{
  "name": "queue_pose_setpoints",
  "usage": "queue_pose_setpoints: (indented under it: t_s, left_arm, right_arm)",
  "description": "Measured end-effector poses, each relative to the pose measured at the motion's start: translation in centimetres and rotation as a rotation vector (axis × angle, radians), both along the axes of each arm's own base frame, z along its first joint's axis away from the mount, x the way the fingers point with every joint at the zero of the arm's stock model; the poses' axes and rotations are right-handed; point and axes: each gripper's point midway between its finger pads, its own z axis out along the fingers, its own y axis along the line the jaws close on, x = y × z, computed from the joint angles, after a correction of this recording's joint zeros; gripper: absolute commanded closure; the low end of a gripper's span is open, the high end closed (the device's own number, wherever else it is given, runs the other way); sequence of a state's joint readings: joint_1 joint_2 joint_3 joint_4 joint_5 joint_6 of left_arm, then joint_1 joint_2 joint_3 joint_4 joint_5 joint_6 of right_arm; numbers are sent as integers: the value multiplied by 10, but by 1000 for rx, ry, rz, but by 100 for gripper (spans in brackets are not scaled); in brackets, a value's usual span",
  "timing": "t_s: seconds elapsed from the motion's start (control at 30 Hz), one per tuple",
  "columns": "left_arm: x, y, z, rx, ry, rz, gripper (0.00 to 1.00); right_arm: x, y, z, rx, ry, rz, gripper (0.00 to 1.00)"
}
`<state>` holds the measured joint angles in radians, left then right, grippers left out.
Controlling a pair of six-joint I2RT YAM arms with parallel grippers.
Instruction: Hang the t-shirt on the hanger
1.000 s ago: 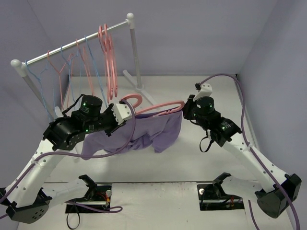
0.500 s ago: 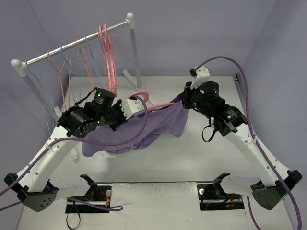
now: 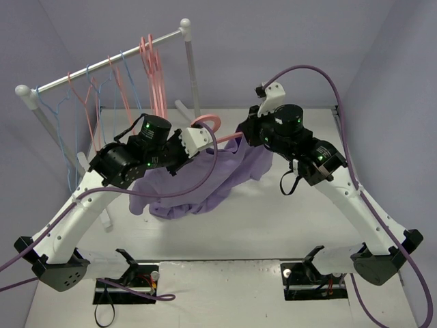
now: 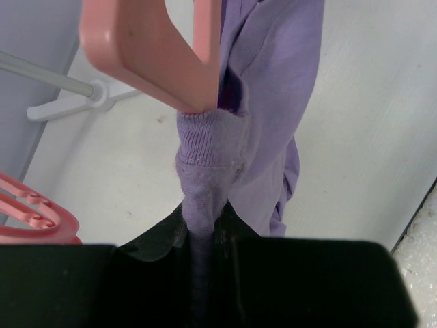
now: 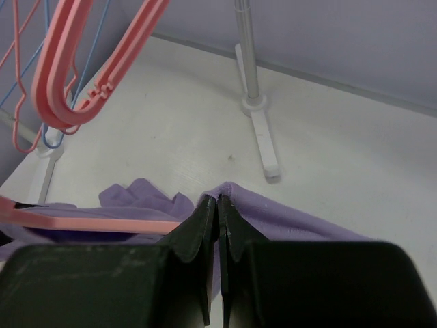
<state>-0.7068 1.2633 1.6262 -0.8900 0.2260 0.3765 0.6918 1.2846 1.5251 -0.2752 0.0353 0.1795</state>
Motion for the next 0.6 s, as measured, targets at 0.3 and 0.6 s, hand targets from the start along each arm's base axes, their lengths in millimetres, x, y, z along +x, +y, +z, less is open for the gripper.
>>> queue_pose_setpoints:
  t_s: [0.3, 0.6]
  left_arm:
    - [11, -17, -10, -65, -23, 23, 100]
    - [11, -31, -35, -130, -10, 19, 100]
  right_arm:
    - [0, 8, 18, 2, -45, -43, 100]
    - [9, 13, 2, -39, -23, -50, 100]
